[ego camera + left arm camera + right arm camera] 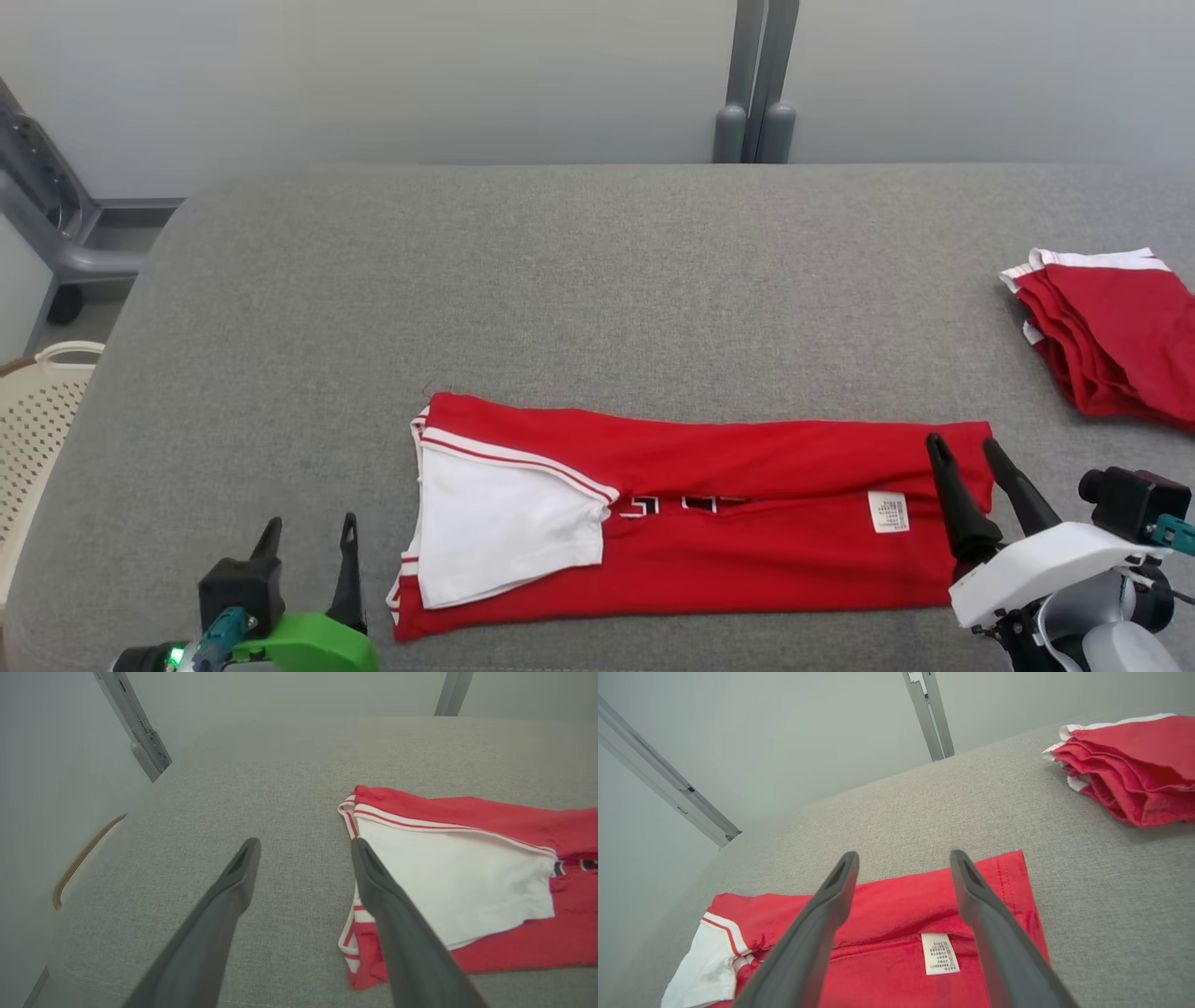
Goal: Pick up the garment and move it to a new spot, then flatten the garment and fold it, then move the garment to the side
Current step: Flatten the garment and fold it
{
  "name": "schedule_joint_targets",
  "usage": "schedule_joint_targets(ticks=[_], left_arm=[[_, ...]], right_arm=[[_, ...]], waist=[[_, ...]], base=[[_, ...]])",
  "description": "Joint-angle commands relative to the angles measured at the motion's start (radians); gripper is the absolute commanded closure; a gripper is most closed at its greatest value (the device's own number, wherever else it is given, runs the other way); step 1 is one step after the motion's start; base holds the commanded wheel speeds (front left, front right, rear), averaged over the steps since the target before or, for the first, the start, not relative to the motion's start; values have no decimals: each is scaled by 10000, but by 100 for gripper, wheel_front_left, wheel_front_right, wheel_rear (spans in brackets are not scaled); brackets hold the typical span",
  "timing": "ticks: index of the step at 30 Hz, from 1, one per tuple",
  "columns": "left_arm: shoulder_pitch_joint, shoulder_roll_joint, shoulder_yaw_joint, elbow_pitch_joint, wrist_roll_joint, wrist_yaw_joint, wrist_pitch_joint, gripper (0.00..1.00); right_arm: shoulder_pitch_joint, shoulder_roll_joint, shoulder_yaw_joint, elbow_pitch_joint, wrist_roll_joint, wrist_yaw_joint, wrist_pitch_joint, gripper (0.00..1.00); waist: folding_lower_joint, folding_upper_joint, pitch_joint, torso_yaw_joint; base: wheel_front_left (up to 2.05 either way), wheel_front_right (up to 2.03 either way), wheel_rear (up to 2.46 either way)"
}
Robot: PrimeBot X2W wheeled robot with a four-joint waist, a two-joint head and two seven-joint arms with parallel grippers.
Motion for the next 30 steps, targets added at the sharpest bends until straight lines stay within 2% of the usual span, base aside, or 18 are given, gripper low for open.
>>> schedule_joint_targets(ticks=[1, 6, 10, 13, 23, 30], left_arm=[[181, -3, 96, -42, 30, 72, -143, 0], [293, -254, 557, -248, -249, -72, -1009, 0], [470, -590, 1163, -419, -575, -380, -1397, 0], [615, -824, 1573, -485, -570, -739, -1483, 0], [1382, -1317, 2356, -681, 865, -2082, -1490, 0], [1697, -1499, 2546, -147, 924, -2653, -1492, 0]], right_arm=[[112, 77, -47, -8, -95, -1, -76, 0], [269, 688, -529, -31, -318, -1, -292, 0], [349, 981, -778, -14, -452, -1, -346, 0], [424, 1111, -878, 6, -503, -1, -379, 0], [801, 1273, -789, -28, -1030, -1, -943, 0], [1143, 1321, -676, 20, -1534, -1, -1421, 0]], waist=[[1, -1, -193, 50], [1, -1, -468, 72], [1, -1, -629, 78], [1, -1, -731, 103], [1, -1, -934, 118], [1, -1, -1002, 51]], base=[[0, 0, 0], [0, 0, 0], [0, 0, 0], [0, 0, 0], [0, 0, 0], [0, 0, 0]])
